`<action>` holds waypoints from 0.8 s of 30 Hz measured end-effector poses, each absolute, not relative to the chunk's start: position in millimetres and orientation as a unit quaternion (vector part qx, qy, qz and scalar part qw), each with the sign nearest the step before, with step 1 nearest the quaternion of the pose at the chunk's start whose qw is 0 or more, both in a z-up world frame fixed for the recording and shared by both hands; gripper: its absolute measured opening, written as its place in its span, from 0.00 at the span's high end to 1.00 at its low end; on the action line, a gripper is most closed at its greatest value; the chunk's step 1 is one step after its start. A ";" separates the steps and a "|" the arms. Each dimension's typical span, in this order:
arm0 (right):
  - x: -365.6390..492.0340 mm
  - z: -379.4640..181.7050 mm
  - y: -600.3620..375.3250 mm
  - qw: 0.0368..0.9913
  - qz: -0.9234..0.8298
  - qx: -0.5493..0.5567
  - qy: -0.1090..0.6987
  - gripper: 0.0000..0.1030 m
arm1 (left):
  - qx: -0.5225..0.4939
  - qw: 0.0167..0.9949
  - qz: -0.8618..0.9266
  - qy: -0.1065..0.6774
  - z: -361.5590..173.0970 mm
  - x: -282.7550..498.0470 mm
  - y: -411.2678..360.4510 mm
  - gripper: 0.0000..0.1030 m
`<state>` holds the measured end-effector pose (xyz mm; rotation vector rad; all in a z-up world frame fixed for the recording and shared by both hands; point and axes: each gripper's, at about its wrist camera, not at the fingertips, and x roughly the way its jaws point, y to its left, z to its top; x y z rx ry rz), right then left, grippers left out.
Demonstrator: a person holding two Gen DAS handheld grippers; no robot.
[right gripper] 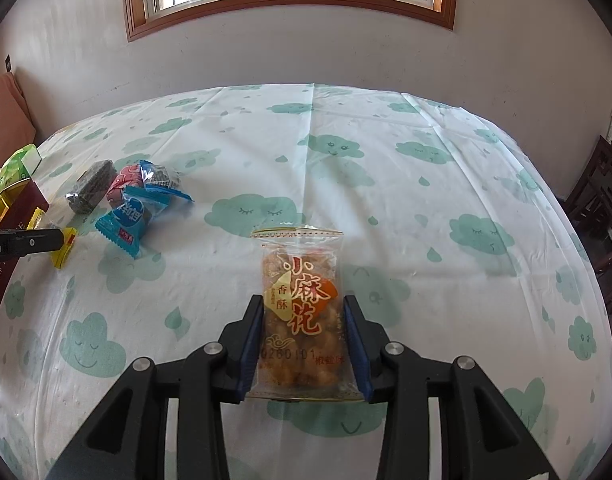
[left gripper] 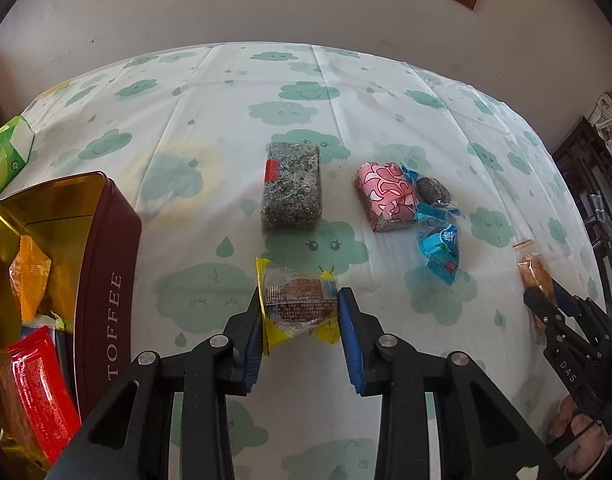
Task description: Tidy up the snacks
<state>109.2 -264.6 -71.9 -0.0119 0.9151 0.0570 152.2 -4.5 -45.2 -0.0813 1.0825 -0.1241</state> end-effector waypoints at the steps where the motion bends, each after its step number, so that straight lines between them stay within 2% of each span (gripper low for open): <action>1: 109.2 -71.9 -264.8 0.897 0.028 -0.005 0.442 0.61 | -0.037 0.854 -0.059 0.515 -44.0 150.1 -4.6 0.71; 16: 109.4 -71.7 -265.1 0.897 0.027 -0.006 0.442 0.61 | -0.020 0.864 -0.065 0.498 -12.8 120.8 6.6 0.71; 24: 109.4 -71.6 -264.6 0.897 0.027 -0.006 0.442 0.61 | -0.011 0.882 -0.032 0.471 18.1 117.2 52.4 0.70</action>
